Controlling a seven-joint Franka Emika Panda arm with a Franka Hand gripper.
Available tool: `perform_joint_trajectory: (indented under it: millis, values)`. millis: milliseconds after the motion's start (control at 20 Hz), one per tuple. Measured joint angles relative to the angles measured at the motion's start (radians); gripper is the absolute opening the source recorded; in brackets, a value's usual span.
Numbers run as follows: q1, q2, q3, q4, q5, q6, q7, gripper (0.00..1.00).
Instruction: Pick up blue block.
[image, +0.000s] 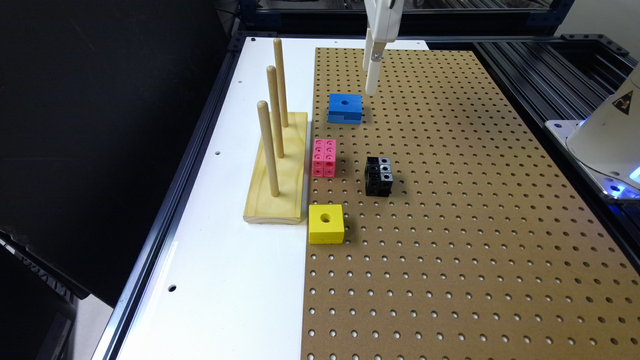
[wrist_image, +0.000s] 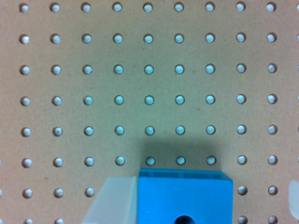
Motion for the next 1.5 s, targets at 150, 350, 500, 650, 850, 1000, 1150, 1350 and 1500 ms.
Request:
perform_joint_trajectory:
  millis: [150,350,500,650,850,1000,1150,1350,1500]
  values:
    - [0.000,0.005,0.000,0.001,-0.0001,0.003,0.000,1.00]
    - [0.000,0.012,0.000,0.015,-0.0003,0.006,0.000,1.00]
    - [0.000,0.038,0.000,0.047,-0.0008,0.006,0.000,1.00]
    - [0.000,0.070,0.000,0.077,-0.0016,0.006,0.000,1.00]
    - [0.000,0.106,0.000,0.089,-0.0026,0.019,0.000,1.00]
    - [0.000,0.166,0.000,0.090,-0.0059,0.079,0.000,1.00]
    - [0.000,0.202,0.000,0.099,-0.0087,0.108,0.000,1.00]
    - [0.001,0.203,0.002,0.105,-0.0090,0.108,0.000,1.00]
    - [0.001,0.203,0.007,0.111,-0.0090,0.108,0.000,1.00]
